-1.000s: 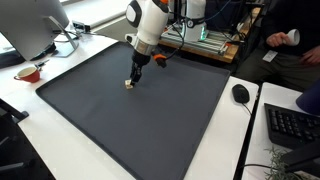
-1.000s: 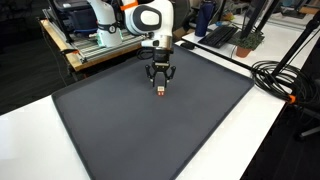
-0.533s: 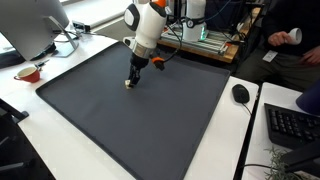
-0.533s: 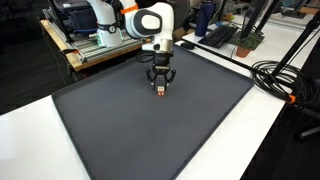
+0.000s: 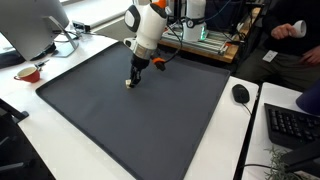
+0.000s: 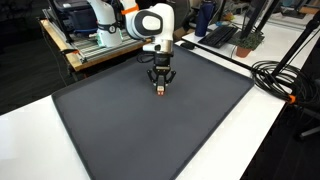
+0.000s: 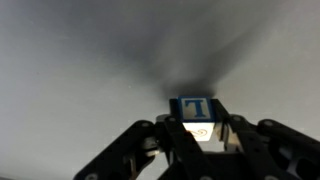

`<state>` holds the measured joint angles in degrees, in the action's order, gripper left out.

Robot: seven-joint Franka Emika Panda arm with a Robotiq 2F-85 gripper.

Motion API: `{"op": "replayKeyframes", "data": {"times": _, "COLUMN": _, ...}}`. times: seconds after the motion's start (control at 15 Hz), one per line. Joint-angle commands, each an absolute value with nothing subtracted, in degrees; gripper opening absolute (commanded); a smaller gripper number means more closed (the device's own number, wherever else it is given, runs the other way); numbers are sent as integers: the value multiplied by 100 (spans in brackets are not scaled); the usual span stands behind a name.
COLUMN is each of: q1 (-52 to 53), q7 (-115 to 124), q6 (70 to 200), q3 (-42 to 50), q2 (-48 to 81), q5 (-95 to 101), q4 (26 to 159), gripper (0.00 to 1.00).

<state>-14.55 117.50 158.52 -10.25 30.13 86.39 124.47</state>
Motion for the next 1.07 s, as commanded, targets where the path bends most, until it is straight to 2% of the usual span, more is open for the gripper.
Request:
{"op": "replayKeyframes", "data": {"times": 0.0, "q1": -1422, "q7": 11846, "q6": 15829, "q3": -1025, "q2": 2791, "q5": 8768, "q4": 12577, "gripper": 9}}
{"op": "replayKeyframes", "data": {"times": 0.53, "q1": -1537, "q7": 11493, "q6": 15901, "q3": -1100, "q2": 2558, "q5": 8301, "q4": 12792, "gripper": 9}}
{"op": "replayKeyframes", "data": {"times": 0.6, "q1": -1460, "q7": 11679, "q6": 15852, "q3": -1044, "q2": 2751, "q5": 8542, "q4": 12591, "gripper": 34}}
{"op": "replayKeyframes", "data": {"times": 1.0, "q1": -1462, "q7": 11626, "q6": 15852, "q3": -1052, "q2": 2734, "q5": 8448, "q4": 12623, "gripper": 34}}
